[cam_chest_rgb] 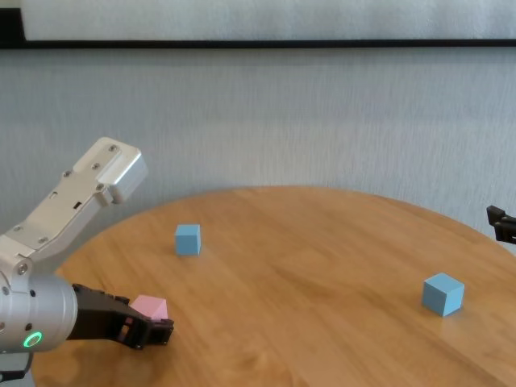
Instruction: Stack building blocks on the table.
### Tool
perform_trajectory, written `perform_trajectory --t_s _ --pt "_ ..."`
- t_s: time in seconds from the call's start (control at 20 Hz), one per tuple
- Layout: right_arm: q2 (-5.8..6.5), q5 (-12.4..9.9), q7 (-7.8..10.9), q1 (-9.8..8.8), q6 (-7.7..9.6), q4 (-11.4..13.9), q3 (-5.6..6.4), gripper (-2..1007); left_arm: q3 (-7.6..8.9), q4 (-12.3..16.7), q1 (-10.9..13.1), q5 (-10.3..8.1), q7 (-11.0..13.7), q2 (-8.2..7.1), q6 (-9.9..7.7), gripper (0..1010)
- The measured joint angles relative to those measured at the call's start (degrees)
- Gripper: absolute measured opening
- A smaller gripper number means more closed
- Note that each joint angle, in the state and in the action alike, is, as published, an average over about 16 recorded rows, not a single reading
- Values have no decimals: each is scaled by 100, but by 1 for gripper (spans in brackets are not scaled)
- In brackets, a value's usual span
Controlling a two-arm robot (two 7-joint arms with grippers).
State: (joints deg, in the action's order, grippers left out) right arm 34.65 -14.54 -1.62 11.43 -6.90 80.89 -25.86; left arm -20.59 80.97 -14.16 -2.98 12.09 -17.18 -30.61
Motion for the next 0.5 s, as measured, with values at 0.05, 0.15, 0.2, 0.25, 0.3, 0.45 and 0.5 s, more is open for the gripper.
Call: perform_trajectory --t_s 0.05,0.15,0.2,0.25,0.3,0.45,0.5 --pt "0 0 0 0 0 0 0 1005 10 -3 4 9 3 7 -4 717" --pt "0 0 0 0 0 0 0 1005 31 -7 12 27 9 22 -8 654" --pt "0 0 0 0 0 0 0 1005 41 -8 17 35 12 29 -9 624" --pt "0 0 0 0 0 0 0 1005 52 -10 21 43 15 37 -8 594" --pt "0 0 0 0 0 0 0 1005 66 -12 27 50 17 46 -4 568" --pt "0 0 0 0 0 0 0 1005 109 -15 47 72 20 73 18 497" --pt "0 0 0 0 0 0 0 1005 125 -13 55 80 20 81 27 477"
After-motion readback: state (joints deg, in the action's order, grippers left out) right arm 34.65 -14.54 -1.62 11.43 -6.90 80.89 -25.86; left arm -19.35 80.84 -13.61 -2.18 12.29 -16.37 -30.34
